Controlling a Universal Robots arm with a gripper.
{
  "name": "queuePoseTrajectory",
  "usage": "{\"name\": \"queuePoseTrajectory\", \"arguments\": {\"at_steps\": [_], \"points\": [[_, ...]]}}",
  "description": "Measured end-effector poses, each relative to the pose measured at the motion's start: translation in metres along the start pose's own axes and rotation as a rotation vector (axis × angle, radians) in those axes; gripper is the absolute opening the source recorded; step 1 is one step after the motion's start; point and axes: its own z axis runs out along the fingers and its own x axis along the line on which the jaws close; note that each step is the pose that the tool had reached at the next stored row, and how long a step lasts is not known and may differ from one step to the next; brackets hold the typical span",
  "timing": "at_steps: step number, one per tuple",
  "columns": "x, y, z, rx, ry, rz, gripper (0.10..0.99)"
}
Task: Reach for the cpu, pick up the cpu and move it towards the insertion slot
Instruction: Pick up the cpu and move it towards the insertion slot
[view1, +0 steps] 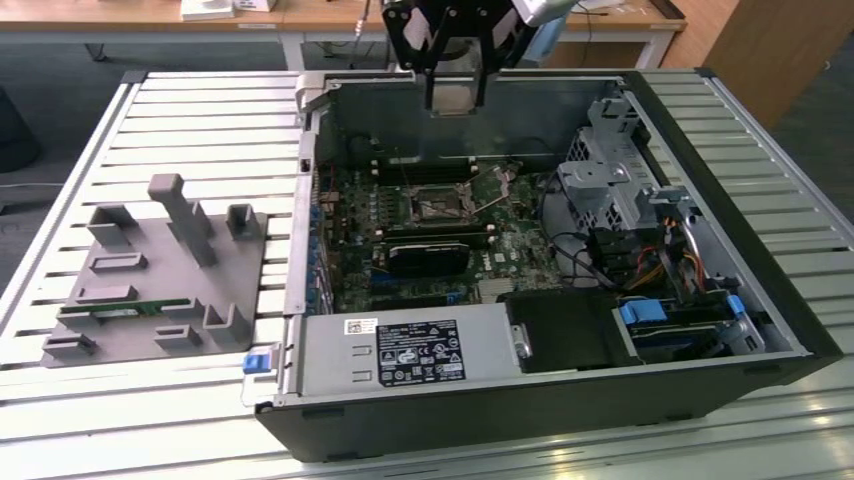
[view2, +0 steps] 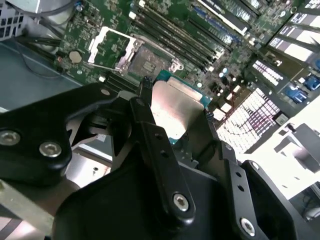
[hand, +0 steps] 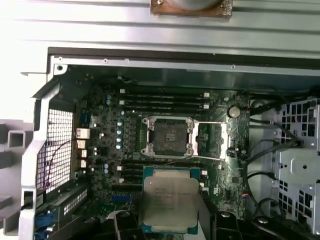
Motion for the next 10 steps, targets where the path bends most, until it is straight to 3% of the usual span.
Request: {"name": "queuePoseTrajectory", "arguments": {"at_steps": [5,10], "points": [[-0.0027,0.0117,0.0006,0.000,0.0000,0.000,0.533],[-0.0037,0.0185,0.0011,0.000,0.0000,0.000,0.533]]}}
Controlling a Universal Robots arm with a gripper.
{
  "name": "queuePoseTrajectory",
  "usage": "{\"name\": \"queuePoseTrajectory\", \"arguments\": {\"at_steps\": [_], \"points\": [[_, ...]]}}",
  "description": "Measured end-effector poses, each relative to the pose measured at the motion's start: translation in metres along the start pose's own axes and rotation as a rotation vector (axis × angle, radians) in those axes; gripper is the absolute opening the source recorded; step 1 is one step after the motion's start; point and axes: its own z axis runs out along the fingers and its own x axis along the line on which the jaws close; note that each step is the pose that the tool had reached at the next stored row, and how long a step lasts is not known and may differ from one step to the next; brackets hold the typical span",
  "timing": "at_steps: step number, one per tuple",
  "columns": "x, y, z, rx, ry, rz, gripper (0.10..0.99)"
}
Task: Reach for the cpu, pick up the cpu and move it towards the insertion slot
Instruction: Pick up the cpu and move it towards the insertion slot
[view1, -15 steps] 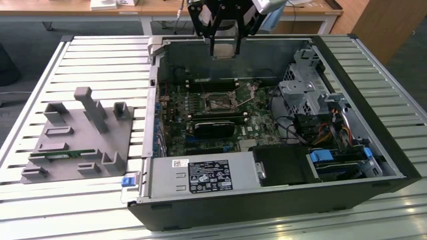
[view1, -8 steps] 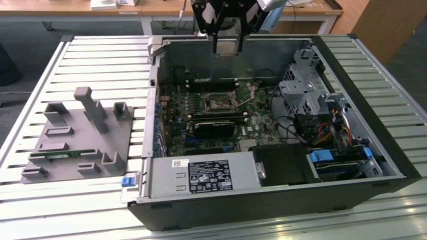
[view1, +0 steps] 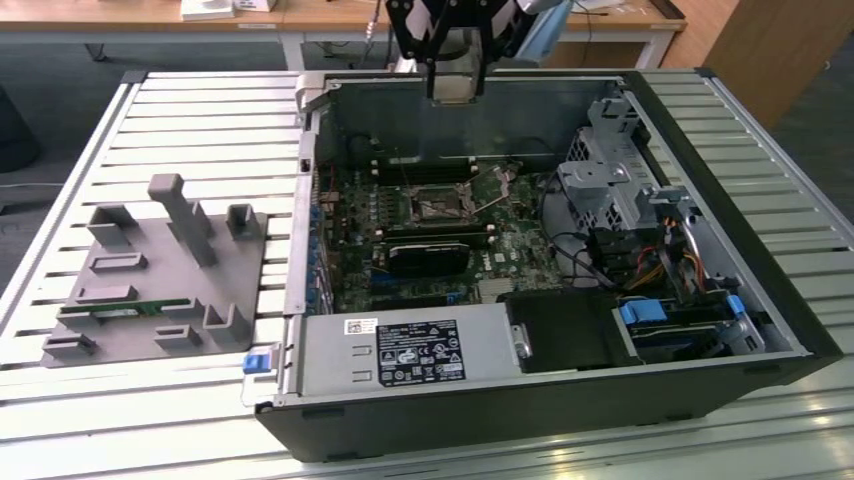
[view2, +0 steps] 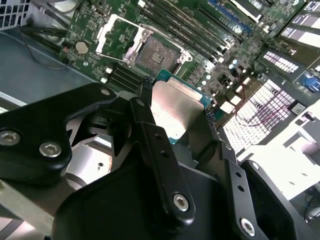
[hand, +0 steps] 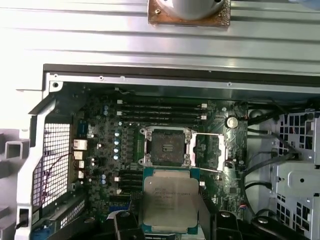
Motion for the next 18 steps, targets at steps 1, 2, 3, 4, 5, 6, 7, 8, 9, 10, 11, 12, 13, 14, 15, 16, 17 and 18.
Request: {"name": "queuePoseTrajectory", "arguments": {"at_steps": [1,2,3,4,5,6,7,8,9,10,11,12,13,14,15,16,17,18], "points": [[-0.0002,0.0016,0.0001,0.000,0.0000,0.000,0.533],[-0.0003,0.0031,0.0002,0.000,0.0000,0.000,0.533],[-0.0003,0.0043,0.0003,0.000,-0.0001,0.000,0.533],[-0.0004,0.0056,0.0004,0.000,-0.0003,0.000,0.533],[-0.0005,0.0067,0.0005,0.000,-0.0003,0.000,0.533],[-0.0006,0.0080,0.0006,0.000,-0.0004,0.000,0.533],[-0.0007,0.0097,0.0007,0.000,-0.0005,0.000,0.533],[-0.0009,0.0117,0.0008,0.000,-0.0006,0.000,0.533],[-0.0013,0.0141,0.0009,0.000,-0.0005,0.000,0.533],[-0.0019,0.0166,0.0011,0.000,-0.0005,0.000,0.533],[-0.0026,0.0194,0.0014,0.000,-0.0005,0.000,0.533],[-0.0034,0.0222,0.0017,0.000,-0.0006,0.000,0.533],[-0.0044,0.0251,0.0020,0.000,-0.0005,0.000,0.533],[-0.0059,0.0276,0.0023,0.000,-0.0006,0.000,0.533],[-0.0077,0.0297,0.0027,0.000,-0.0005,0.000,0.533],[-0.0098,0.0314,0.0030,0.000,-0.0005,0.000,0.533],[-0.0121,0.0326,0.0033,0.000,-0.0005,0.000,0.533],[-0.0145,0.0335,0.0036,0.000,-0.0005,0.000,0.533]]}}
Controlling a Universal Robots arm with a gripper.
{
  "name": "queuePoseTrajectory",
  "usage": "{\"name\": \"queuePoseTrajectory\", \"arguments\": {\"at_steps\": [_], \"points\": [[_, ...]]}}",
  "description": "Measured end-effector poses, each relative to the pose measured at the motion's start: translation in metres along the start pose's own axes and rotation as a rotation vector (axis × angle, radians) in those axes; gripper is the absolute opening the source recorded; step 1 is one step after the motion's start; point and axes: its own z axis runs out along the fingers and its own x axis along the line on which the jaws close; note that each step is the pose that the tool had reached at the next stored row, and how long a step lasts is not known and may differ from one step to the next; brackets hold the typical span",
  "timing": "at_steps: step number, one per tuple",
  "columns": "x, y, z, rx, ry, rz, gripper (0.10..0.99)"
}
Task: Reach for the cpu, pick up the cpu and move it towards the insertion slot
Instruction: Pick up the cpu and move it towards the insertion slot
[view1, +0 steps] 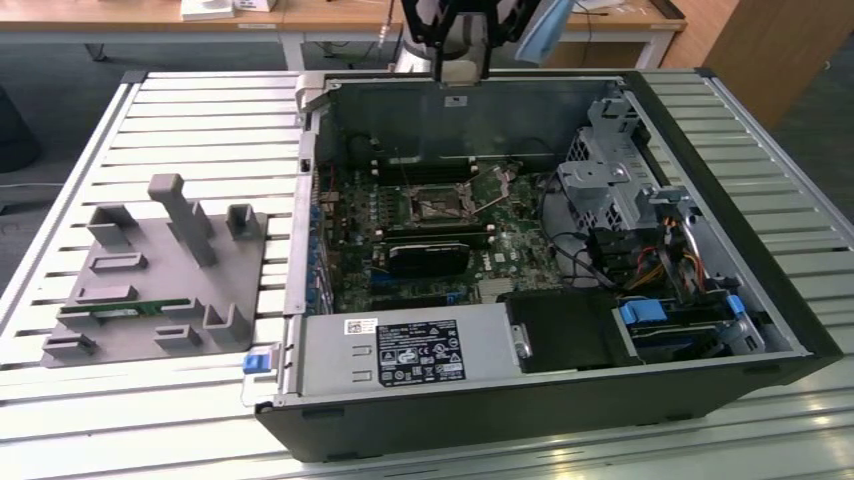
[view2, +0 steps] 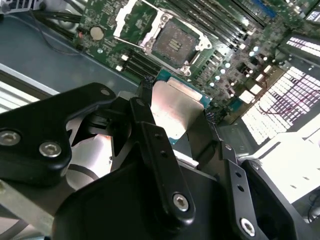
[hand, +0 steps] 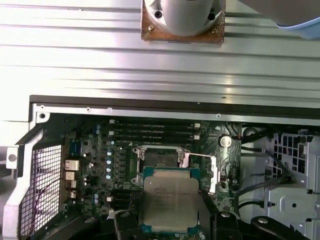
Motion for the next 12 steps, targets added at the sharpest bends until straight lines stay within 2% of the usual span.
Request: {"name": "queuePoseTrajectory", "arguments": {"at_steps": [5,12], "points": [[-0.0109,0.0013,0.0013,0.000,-0.0001,0.000,0.533],[-0.0115,0.0014,0.0014,0.000,-0.0001,0.000,0.533]]}}
